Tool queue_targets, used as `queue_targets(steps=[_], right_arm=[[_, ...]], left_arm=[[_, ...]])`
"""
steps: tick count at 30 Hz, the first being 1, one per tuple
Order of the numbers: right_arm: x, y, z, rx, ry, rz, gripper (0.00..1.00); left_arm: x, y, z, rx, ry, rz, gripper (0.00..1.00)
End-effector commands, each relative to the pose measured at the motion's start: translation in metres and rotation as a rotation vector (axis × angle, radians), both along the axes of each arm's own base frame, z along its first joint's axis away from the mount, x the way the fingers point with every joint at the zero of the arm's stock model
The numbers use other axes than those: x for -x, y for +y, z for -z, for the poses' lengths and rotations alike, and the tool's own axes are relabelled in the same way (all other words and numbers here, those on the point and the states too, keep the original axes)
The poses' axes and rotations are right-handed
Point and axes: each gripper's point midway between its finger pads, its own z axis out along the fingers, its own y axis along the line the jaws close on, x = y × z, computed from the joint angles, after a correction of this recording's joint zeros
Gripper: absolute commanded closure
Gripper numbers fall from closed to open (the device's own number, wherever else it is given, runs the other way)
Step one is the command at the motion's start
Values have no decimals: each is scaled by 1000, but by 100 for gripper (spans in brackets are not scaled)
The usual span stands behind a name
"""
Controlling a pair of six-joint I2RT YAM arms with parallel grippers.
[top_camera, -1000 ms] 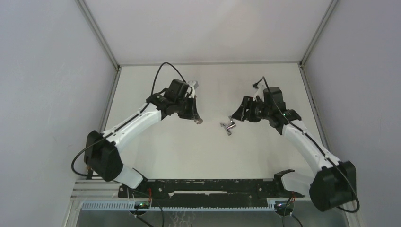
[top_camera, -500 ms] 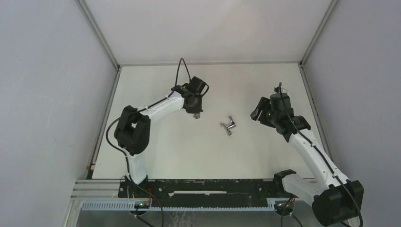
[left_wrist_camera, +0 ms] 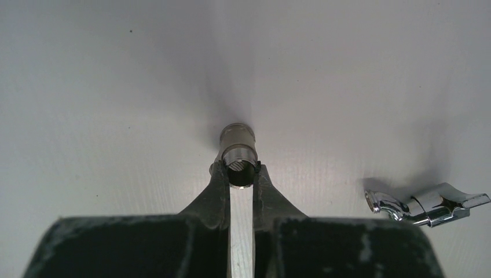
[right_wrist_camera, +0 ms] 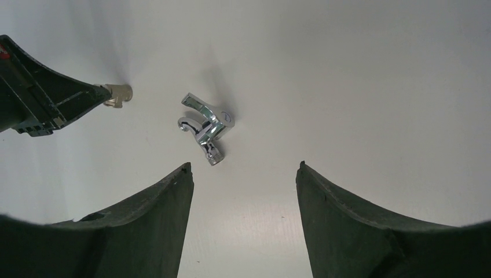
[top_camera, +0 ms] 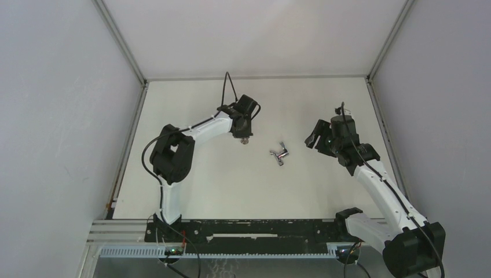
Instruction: Install the water faucets
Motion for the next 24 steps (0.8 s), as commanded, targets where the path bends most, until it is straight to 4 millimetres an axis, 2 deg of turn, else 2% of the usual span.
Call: queue_targets(steps=[1,8,12,14,18,24], right_arm=[[-8,6,-11,-15,-56,-20,28],[-9,17,-10,-4,-61,-51,25],[-12,33,-5,29,-74,-79,21],[-16,42,2,36,-67,-88,21],[-25,60,22,43,-35,-101,21],[-40,89,58,91,13,-187,22]], left_arm=[[-13,-20,-9,54,-36,8,90],[-13,-24,-15,65,-40,32,51],[-16,-25,-36,85,-78,41,39],[-17,-24,-53,93,-107,41,33],[-11,-14,-105,115,-190,45,31],[17,20,-182,211,-329,37,30]])
